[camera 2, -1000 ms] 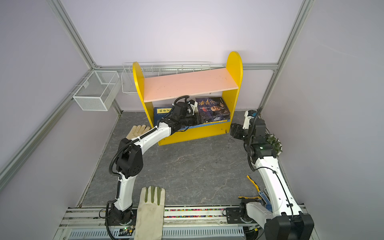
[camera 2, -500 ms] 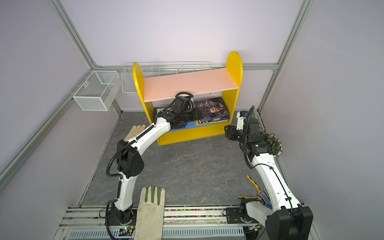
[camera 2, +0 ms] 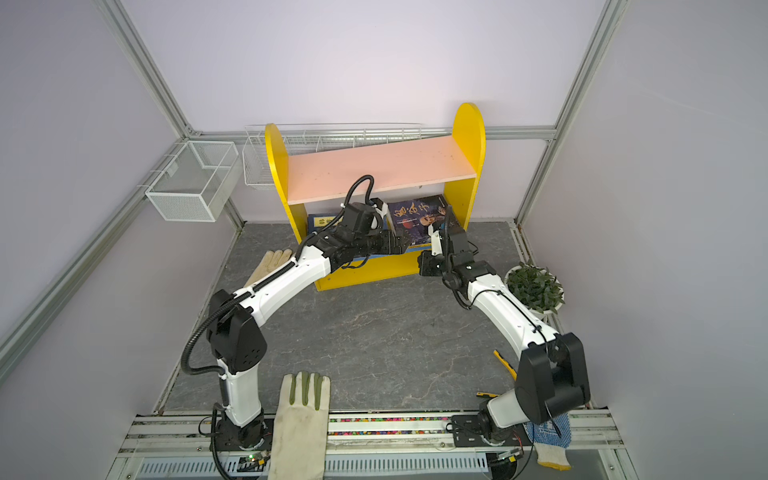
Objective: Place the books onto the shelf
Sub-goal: 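Press the purple book flat with the right gripper while left withdraws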
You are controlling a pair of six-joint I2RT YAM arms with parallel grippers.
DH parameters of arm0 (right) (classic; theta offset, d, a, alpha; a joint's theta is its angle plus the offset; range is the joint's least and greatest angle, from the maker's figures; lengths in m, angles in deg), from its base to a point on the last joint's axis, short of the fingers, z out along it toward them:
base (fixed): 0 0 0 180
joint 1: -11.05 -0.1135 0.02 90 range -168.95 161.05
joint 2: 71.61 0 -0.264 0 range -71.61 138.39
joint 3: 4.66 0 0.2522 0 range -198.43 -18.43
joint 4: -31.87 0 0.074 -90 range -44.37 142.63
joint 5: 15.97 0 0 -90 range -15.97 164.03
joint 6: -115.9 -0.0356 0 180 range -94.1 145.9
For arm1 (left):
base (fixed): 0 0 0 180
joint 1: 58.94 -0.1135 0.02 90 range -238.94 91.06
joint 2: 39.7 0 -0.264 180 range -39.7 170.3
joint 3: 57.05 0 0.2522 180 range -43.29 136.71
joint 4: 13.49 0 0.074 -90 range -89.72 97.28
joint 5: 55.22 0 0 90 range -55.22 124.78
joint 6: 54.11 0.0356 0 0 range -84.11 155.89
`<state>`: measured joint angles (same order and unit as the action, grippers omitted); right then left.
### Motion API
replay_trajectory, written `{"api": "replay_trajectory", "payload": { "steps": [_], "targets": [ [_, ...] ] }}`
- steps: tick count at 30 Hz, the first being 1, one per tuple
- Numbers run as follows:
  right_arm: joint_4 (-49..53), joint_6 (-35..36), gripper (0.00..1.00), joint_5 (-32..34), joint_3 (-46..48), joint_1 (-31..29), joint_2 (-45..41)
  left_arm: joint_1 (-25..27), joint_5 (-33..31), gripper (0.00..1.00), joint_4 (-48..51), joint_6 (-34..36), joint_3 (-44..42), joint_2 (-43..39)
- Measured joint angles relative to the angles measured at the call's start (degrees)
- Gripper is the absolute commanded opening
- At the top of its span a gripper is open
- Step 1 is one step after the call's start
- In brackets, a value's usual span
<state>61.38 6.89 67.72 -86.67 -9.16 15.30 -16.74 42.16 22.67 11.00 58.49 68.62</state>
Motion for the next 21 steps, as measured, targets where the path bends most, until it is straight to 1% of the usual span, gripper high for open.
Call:
{"api": "replay_trajectory", "payload": {
  "steps": [5, 8, 11, 14, 18, 21],
  "targets": [
    [-1.6, -1.6, 0.22, -0.7, -4.5, -0.5, 6.7, 0.0, 0.1, 1.0, -8.1, 2.7, -11.5, -10.5],
    [-1.8, -2.0, 0.22, -0.8, -7.0, -0.6, 8.8, 0.2, -3.0, 1.0, -11.5, 3.1, -20.0, -15.8],
    [-2.0, -2.1, 0.22, -0.8, -9.1, -0.6, 10.3, 0.4, -10.6, 1.0, -13.4, 2.0, -30.2, -21.6],
    [-2.1, -2.2, 0.22, -0.9, -11.0, -0.6, 11.7, -1.1, -19.5, 1.0, -12.7, -2.2, -38.2, -27.8],
    [-2.1, -2.4, 0.22, -1.2, -12.9, -0.6, 13.6, -6.6, -30.9, 1.0, -9.1, -9.2, -41.4, -34.7],
    [-2.0, -2.7, 0.22, -1.6, -13.2, -0.7, 14.4, -8.9, -38.2, 1.0, -7.5, -12.2, -42.4, -39.8]
  ]
}}
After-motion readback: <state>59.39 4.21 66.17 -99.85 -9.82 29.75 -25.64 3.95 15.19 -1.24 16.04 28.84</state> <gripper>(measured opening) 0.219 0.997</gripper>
